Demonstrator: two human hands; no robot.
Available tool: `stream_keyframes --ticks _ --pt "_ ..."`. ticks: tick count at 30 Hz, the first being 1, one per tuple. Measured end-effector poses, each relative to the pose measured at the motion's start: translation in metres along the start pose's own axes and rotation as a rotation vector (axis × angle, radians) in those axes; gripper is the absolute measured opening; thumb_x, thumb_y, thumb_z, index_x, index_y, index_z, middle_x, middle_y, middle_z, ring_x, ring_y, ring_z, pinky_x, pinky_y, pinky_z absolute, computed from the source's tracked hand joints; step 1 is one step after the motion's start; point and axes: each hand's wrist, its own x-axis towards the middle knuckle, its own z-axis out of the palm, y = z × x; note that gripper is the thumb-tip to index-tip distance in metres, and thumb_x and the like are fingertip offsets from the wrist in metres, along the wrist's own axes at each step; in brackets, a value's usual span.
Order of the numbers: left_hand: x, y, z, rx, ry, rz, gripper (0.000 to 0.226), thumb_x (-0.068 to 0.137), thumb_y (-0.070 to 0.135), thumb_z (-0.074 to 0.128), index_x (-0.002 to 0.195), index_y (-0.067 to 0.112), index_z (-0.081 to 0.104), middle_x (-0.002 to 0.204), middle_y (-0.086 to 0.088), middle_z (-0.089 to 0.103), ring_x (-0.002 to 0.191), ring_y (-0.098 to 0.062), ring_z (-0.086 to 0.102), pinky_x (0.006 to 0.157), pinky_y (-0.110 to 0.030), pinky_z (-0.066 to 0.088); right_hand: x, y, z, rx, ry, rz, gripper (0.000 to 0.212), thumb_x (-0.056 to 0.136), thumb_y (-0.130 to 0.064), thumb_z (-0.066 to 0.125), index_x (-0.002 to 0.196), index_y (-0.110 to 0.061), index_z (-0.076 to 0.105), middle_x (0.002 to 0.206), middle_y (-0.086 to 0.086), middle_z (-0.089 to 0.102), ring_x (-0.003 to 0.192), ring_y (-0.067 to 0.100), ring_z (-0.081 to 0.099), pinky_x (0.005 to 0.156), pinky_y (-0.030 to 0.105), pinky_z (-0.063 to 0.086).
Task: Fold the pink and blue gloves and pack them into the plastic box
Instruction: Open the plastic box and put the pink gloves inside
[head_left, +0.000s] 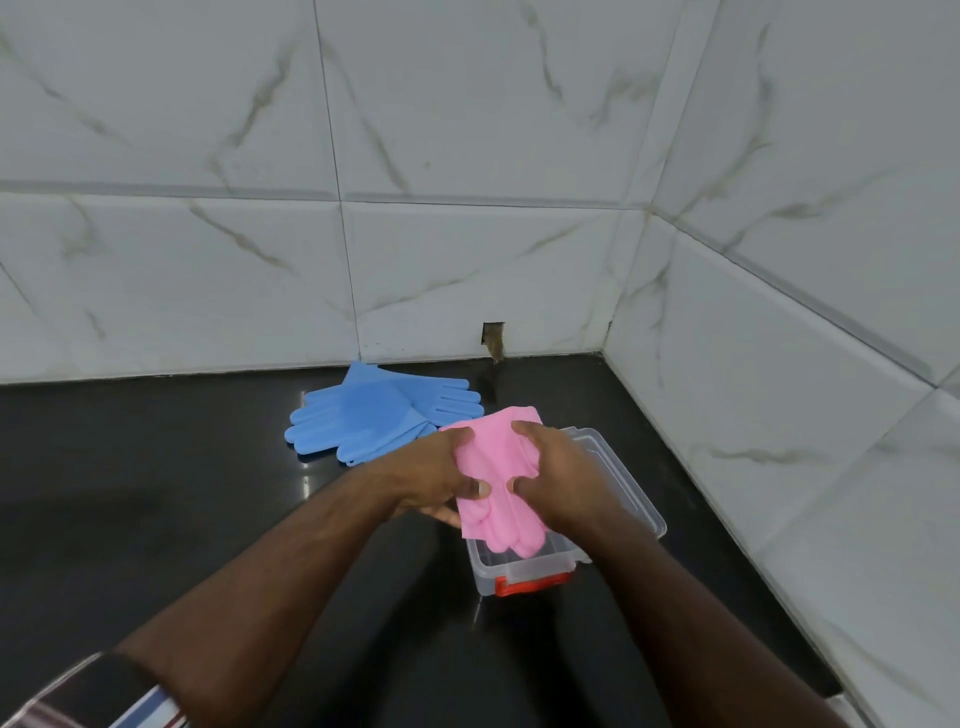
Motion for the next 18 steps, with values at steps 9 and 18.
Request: stream_keyframes --ticks 9,18 --pt "0.009 0.010 0.022 0.654 0.137 0.078 0.072 0.093 0.027 0.070 0.152 0.015 0.032 0.147 -0.009 0.051 0.126 -0.022 0.054 0.100 -0.031 0.045 0.001 0.009 0.015 -0.160 -0.026 -0.018 0.058 0.097 -0.023 0.056 0.149 -0.019 0.031 0.147 0.006 0.045 0.130 0.024 0.048 0.106 0.036 0.040" --pt "0.033 -0.002 0.034 0.977 0.120 -0.005 0.068 0.088 0.044 0.070 0.145 0.024 0.038 0.135 -0.007 0.059 0.119 -0.025 0.056 0.098 -0.041 0.051 0.007 0.014 0.026 -0.276 -0.083 -0.002 0.051 0.097 -0.021 0.052 0.145 -0.017 0.035 0.140 0.009 0.048 0.121 0.027 0.055 0.101 0.040 0.046"
